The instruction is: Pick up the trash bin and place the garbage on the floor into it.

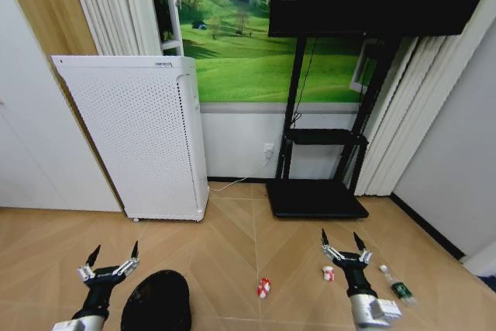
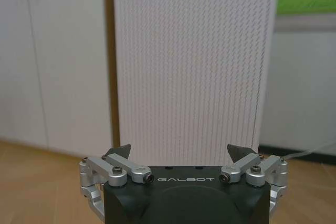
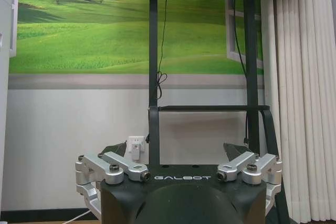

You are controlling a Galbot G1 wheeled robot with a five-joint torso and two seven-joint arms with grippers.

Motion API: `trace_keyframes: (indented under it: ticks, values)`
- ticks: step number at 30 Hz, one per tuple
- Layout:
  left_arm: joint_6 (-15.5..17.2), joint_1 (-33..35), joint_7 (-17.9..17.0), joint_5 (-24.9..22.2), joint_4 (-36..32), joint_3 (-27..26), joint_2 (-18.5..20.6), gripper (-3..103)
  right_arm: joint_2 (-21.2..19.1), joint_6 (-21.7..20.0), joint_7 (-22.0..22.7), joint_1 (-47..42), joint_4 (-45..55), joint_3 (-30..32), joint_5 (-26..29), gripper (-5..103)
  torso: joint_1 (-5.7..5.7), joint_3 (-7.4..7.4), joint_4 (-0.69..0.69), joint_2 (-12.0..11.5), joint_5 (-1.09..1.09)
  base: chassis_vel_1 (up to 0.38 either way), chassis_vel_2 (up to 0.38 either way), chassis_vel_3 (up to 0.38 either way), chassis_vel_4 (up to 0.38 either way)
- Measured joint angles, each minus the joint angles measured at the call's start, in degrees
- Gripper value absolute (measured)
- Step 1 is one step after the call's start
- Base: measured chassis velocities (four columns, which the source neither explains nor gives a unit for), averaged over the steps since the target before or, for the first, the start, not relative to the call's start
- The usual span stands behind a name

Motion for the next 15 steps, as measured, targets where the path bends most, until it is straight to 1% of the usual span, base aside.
trace_keyframes:
  ticks: [1, 2, 3, 4, 5, 6, 7, 8, 9, 10, 11, 13, 15]
  values:
    - [5.0, 2.3, -3.0, -5.6, -1.0, -0.5, 0.8, 100, 0.0, -0.2, 0.0, 0.1, -0.1, 0.1, 0.0, 100, 0.0, 0.03, 0.02, 0.0, 0.0, 0.0, 0.0, 0.0, 0.0]
    - [7.8, 3.7, -5.1, -9.8, -1.3, -1.0, 1.5, 100, -0.1, -0.3, 0.0, 0.2, -0.3, 0.1, 0.1, 100, 0.01, 0.04, 0.01, 0.1, 0.01, 0.0, 0.0, 0.0, 0.0]
    - [7.8, 3.7, -5.1, -9.8, -1.3, -1.0, 1.5, 100, -0.1, -0.3, 0.0, 0.2, -0.3, 0.1, 0.1, 100, 0.01, 0.04, 0.01, 0.1, 0.01, 0.0, 0.0, 0.0, 0.0]
    - [10.5, 4.8, -7.4, -13.7, -1.1, -1.5, 2.1, 100, -0.1, -0.3, 0.0, 0.3, -0.4, 0.1, 0.1, 100, 0.02, 0.07, 0.02, 0.1, 0.01, 0.0, 0.0, 0.0, 0.0]
    - [12.6, 5.3, -9.3, -16.7, -0.2, -1.9, 2.7, 100, 0.0, -0.3, 0.1, 0.4, -0.7, 0.2, 0.1, 100, 0.04, 0.09, 0.01, 0.1, 0.01, 0.0, 0.0, 0.0, 0.0]
    - [12.6, 5.3, -9.3, -16.7, -0.2, -1.9, 2.7, 100, 0.0, -0.3, 0.1, 0.4, -0.7, 0.2, 0.1, 100, 0.04, 0.09, 0.01, 0.1, 0.01, 0.0, 0.0, 0.0, 0.0]
    - [15.0, 5.4, -11.6, -19.9, 1.5, -2.1, 3.2, 100, 0.1, -0.3, 0.1, 0.4, -0.9, 0.1, 0.1, 100, 0.05, 0.12, 0.02, 0.2, -0.02, 0.0, 0.0, 0.0, 0.0]
    - [16.6, 5.4, -12.7, -21.9, 2.3, -2.1, 3.5, 100, 0.1, -0.3, 0.1, 0.4, -0.9, 0.1, 0.1, 100, 0.07, 0.13, 0.01, 0.2, -0.02, 0.0, 0.0, 0.0, 0.0]
    - [16.6, 5.4, -12.7, -21.9, 2.3, -2.1, 3.5, 100, 0.1, -0.3, 0.1, 0.4, -0.9, 0.1, 0.1, 100, 0.07, 0.13, 0.01, 0.2, -0.02, 0.0, 0.0, 0.0, 0.0]
    - [18.9, 5.2, -14.0, -24.4, 3.2, -1.9, 3.7, 100, 0.1, -0.3, 0.1, 0.3, -0.9, 0.0, 0.1, 100, 0.07, 0.15, 0.02, 0.2, -0.01, 0.0, 0.0, 0.0, 0.0]
    - [20.2, 4.7, -14.5, -25.6, 4.2, -1.5, 3.9, 100, 0.1, -0.2, 0.1, 0.3, -0.9, 0.0, 0.1, 100, 0.09, 0.17, 0.01, 0.2, 0.0, 0.0, 0.0, 0.0, 0.0]
    - [20.7, 4.1, -14.7, -25.7, 5.1, -1.3, 3.9, 100, 0.0, -0.2, 0.1, 0.2, -0.9, 0.0, 0.1, 100, 0.09, 0.18, 0.02, 0.3, 0.0, 0.0, 0.0, 0.0, 0.0]
    - [21.9, 1.3, -14.7, -25.3, 7.8, -0.4, 3.7, 100, -0.1, -0.2, 0.1, 0.1, -0.8, 0.0, 0.1, 100, 0.11, 0.21, 0.01, 0.3, -0.02, 0.0, 0.0, 0.0, 0.0]
